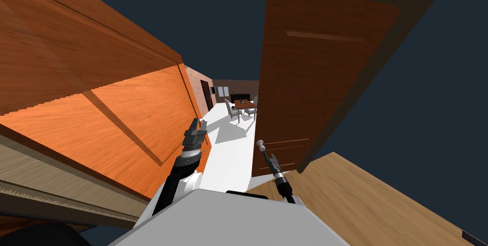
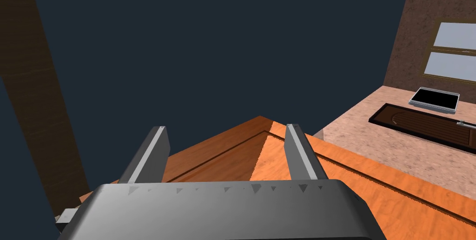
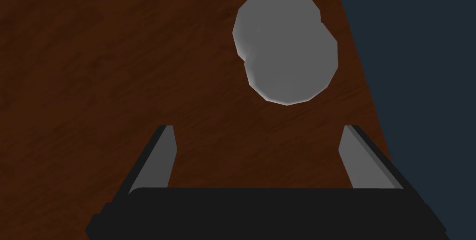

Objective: Push the door open

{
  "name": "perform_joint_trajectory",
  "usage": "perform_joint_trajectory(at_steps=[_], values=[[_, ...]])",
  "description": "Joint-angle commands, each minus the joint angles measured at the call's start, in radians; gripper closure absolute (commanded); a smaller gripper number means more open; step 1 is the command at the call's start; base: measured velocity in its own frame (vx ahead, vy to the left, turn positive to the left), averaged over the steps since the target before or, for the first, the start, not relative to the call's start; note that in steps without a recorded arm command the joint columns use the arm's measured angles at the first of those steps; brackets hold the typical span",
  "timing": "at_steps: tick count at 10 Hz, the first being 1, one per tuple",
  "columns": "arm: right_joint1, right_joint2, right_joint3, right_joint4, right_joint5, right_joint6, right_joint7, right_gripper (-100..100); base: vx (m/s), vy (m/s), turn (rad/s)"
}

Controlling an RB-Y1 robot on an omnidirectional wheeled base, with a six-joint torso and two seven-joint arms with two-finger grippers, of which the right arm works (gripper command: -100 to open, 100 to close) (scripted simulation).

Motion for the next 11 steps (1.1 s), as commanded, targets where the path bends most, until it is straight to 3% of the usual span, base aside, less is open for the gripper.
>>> perform_joint_trajectory(at_steps=[1,11], values=[[-0.003,0.001,-0.002,0.002,0.008,0.0,0.04,-100,-0.05,0.007,-0.024],[-0.014,0.021,-0.014,0.005,0.094,0.008,0.298,-100,-0.051,0.008,-0.046]])
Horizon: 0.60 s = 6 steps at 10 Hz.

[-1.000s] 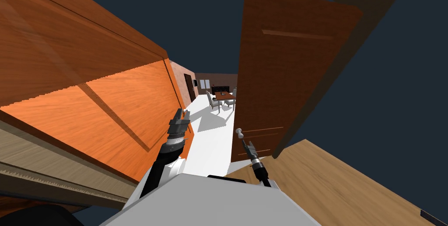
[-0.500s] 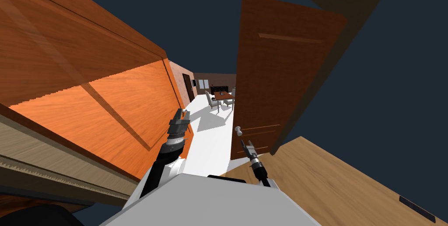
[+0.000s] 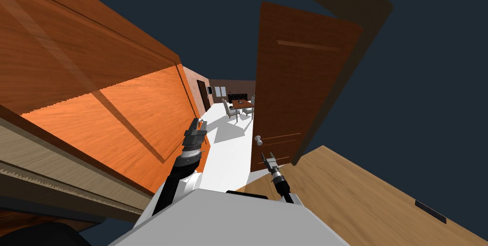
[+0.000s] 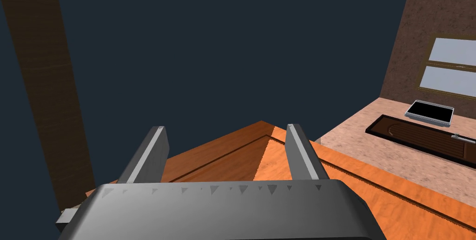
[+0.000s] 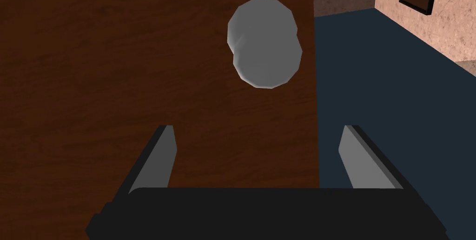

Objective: Push the door open

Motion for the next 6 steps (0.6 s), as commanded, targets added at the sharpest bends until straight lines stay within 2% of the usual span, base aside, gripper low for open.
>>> perform_joint_trajectory(at_steps=[1,2,6], values=[[-0.002,0.006,-0.002,0.001,0.016,0.001,0.05,-100,-0.062,0.012,-0.062],[-0.002,0.006,-0.002,0.001,0.016,0.001,0.055,-100,-0.041,0.006,-0.015],[-0.006,0.017,-0.007,0.002,0.045,0.004,0.143,-100,-0.04,0.001,-0.036]])
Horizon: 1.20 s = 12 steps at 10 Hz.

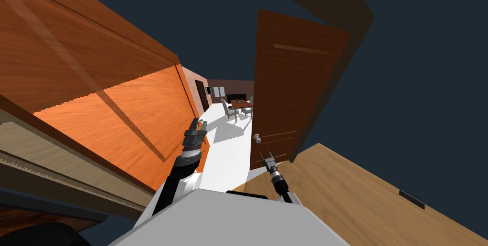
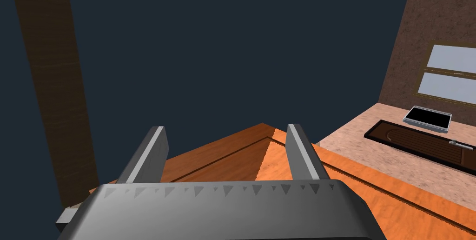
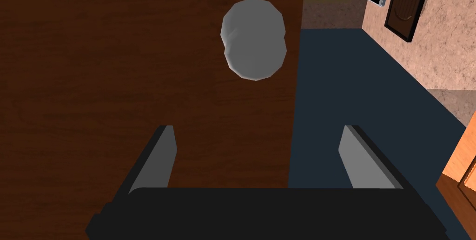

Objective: Push the door open

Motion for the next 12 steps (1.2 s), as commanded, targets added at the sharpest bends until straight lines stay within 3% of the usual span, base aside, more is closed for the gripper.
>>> perform_joint_trajectory(at_steps=[1,2,3,6,10,11,12], values=[[-0.003,0.005,-0.002,0.004,0.01,-0.001,0.034,-100,-0.041,0.01,-0.029],[-0.001,0.003,-0.001,0.001,0.006,0.0,0.019,-100,-0.019,0.005,-0.006],[-0.003,-0.011,-0.004,0.004,0.005,0.0,0.027,-100,0.085,0.018,0.028],[-0.006,-0.016,-0.009,0.008,0.003,0.001,0.033,-100,0.18,0.044,0.018],[-0.012,0.012,-0.017,0.015,0.0,0.002,0.044,-100,0.212,0.045,0.024],[-0.01,0.006,-0.015,0.009,0.001,0.005,0.041,-100,0.083,0.029,0.001],[-0.01,0.006,-0.015,0.009,0.001,0.005,0.041,100,-0.011,-0.001,0.011]])
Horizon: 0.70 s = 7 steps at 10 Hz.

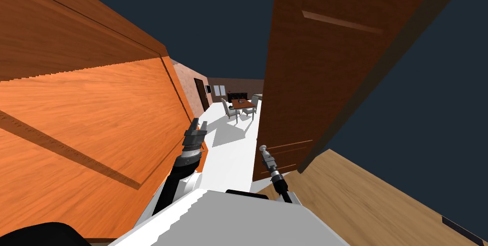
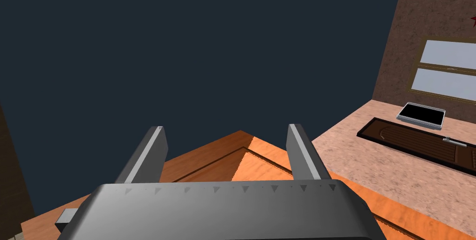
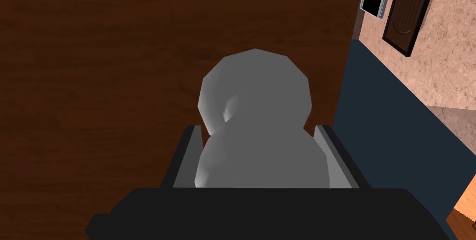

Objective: Push the door open

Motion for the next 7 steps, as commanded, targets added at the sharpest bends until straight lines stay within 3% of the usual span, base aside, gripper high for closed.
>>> perform_joint_trajectory(at_steps=[1,5,7], values=[[0.001,-0.002,-0.002,0.0,-0.001,0.001,0.0,100,-0.032,-0.007,0.011],[0.001,-0.002,-0.002,0.0,-0.001,0.001,0.0,100,-0.012,-0.004,-0.001],[0.002,-0.007,-0.002,0.004,-0.019,0.002,-0.041,100,0.015,0.007,0.039]])
